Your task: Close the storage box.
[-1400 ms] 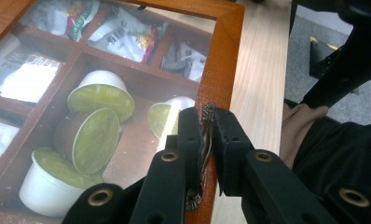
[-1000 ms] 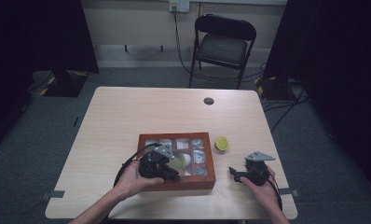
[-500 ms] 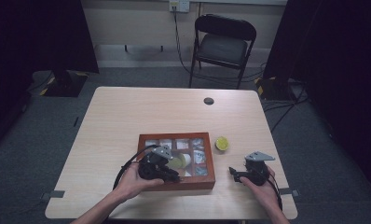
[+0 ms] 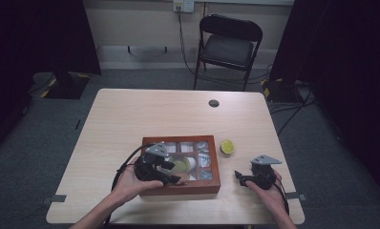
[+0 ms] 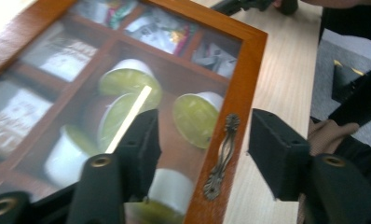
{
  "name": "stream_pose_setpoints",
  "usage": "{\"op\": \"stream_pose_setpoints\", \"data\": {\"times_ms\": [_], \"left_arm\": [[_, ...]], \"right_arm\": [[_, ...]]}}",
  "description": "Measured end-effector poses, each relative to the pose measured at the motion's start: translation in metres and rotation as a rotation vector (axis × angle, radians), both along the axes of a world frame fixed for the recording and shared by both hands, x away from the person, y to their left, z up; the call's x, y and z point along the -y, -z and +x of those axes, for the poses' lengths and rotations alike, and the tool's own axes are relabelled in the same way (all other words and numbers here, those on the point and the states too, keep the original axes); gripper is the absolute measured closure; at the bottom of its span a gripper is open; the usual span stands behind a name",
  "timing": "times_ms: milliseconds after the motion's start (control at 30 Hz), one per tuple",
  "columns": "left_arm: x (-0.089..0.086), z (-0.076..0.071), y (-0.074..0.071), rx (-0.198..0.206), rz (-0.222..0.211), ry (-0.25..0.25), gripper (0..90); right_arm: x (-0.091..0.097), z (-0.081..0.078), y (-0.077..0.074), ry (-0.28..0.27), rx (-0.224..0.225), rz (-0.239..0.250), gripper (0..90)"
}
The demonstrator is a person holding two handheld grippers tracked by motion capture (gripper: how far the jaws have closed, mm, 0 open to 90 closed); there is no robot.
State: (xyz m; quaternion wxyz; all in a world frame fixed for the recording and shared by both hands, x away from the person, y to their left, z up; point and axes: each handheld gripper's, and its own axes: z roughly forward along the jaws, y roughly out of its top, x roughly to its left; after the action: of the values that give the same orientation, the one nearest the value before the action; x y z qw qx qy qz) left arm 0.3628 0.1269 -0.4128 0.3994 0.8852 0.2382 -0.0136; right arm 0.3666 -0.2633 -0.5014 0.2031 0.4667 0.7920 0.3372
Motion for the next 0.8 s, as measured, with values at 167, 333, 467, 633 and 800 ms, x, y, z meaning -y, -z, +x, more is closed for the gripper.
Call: {"op": "stream_pose_setpoints", "data": {"times_ms": [167, 333, 467, 633, 800], "left_arm": [[-0.013, 0.000, 0.001, 0.009, 0.009, -0.037, 34.4], [-0.033, 0.000, -0.002, 0.016, -0.016, -0.071, 28.6], [-0.055, 0.001, -0.001, 0.021, 0.012, -0.118, 25.1], [-0.082, 0.001, -0.002, 0.028, -0.034, -0.177, 22.2], [-0.105, -0.001, 0.002, 0.046, -0.009, -0.223, 21.4]], "right_arm": [[0.000, 0.000, 0.000, 0.000, 0.000, 0.000, 17.0], [0.000, 0.000, 0.000, 0.000, 0.000, 0.000, 17.1], [0.000, 0.000, 0.000, 0.000, 0.000, 0.000, 17.1], [0.000, 0.000, 0.000, 0.000, 0.000, 0.000, 17.1], [0.000, 0.000, 0.000, 0.000, 0.000, 0.000, 17.1]]}}
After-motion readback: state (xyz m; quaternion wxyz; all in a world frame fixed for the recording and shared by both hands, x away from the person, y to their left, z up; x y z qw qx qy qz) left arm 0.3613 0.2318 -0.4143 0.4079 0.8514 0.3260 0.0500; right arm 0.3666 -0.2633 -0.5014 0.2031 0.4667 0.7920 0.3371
